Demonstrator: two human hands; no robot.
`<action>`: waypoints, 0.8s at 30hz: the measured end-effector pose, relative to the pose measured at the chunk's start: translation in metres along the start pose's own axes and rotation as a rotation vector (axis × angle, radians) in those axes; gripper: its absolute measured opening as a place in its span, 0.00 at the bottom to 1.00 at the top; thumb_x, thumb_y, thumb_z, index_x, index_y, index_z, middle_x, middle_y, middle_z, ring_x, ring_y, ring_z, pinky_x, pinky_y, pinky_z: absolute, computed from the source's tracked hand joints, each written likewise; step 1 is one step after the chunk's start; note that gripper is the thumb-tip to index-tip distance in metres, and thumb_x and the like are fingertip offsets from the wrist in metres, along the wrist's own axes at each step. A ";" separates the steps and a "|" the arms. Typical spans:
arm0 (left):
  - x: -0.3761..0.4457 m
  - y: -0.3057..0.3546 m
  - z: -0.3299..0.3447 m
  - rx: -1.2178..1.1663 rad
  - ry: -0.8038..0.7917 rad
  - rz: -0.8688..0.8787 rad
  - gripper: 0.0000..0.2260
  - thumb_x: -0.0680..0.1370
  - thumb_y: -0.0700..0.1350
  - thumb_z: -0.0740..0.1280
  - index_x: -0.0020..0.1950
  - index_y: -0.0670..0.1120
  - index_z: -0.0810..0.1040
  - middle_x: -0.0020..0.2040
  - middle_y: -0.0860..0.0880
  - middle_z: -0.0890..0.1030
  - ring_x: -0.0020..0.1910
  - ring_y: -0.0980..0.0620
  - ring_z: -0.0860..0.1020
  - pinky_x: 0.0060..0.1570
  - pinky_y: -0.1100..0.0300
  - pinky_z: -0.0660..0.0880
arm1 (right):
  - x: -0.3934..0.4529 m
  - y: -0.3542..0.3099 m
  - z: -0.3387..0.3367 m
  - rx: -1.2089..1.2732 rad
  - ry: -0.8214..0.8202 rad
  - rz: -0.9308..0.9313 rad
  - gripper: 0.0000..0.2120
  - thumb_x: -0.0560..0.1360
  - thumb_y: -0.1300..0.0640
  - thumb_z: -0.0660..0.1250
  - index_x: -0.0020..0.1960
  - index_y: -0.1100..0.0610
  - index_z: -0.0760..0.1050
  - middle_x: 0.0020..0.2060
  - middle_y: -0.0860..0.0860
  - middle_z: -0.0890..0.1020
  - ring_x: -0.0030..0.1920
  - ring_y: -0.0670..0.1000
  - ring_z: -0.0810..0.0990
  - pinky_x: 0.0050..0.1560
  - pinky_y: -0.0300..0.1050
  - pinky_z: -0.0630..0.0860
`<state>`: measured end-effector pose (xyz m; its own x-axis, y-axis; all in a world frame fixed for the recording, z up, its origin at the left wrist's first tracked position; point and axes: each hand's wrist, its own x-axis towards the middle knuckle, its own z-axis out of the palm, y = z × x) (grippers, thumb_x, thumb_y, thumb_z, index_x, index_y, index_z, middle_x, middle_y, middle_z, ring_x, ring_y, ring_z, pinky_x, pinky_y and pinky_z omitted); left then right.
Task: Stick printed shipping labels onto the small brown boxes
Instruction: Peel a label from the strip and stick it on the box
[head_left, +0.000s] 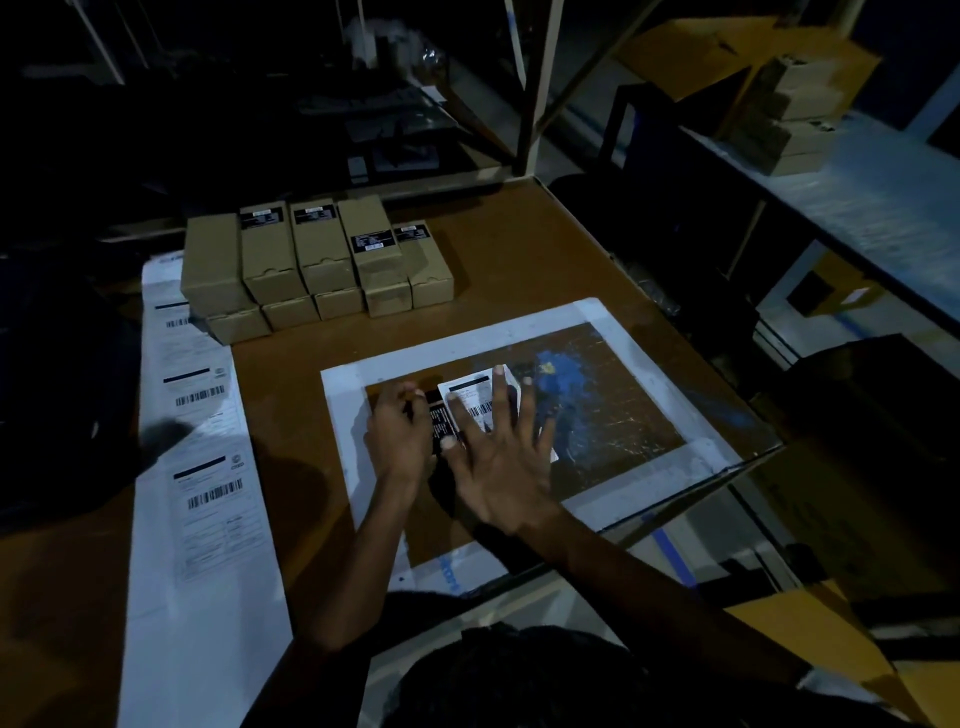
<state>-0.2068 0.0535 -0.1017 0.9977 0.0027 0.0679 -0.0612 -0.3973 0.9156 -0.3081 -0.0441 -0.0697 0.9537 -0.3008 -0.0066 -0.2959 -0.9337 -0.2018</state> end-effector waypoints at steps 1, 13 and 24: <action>0.000 0.000 0.000 0.003 -0.005 -0.002 0.06 0.82 0.44 0.63 0.57 0.51 0.77 0.55 0.47 0.82 0.53 0.48 0.81 0.52 0.45 0.80 | 0.003 0.006 -0.001 -0.016 0.009 0.003 0.27 0.81 0.32 0.40 0.79 0.33 0.42 0.77 0.52 0.26 0.75 0.61 0.24 0.66 0.65 0.24; -0.001 -0.002 0.002 0.019 0.007 -0.034 0.08 0.82 0.45 0.64 0.60 0.51 0.77 0.57 0.48 0.82 0.52 0.51 0.81 0.50 0.47 0.81 | 0.006 0.009 -0.004 -0.007 -0.013 -0.036 0.27 0.81 0.33 0.39 0.79 0.34 0.45 0.78 0.52 0.27 0.76 0.61 0.25 0.68 0.66 0.27; -0.004 0.005 0.000 0.127 0.017 -0.009 0.08 0.82 0.45 0.63 0.59 0.49 0.78 0.54 0.47 0.83 0.50 0.50 0.82 0.50 0.48 0.81 | -0.006 0.013 0.002 0.012 -0.033 -0.105 0.28 0.81 0.32 0.40 0.80 0.35 0.42 0.77 0.52 0.27 0.75 0.60 0.23 0.71 0.67 0.29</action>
<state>-0.2107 0.0513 -0.0976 0.9975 0.0216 0.0673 -0.0468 -0.5102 0.8588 -0.3177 -0.0544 -0.0742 0.9806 -0.1950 -0.0174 -0.1942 -0.9571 -0.2151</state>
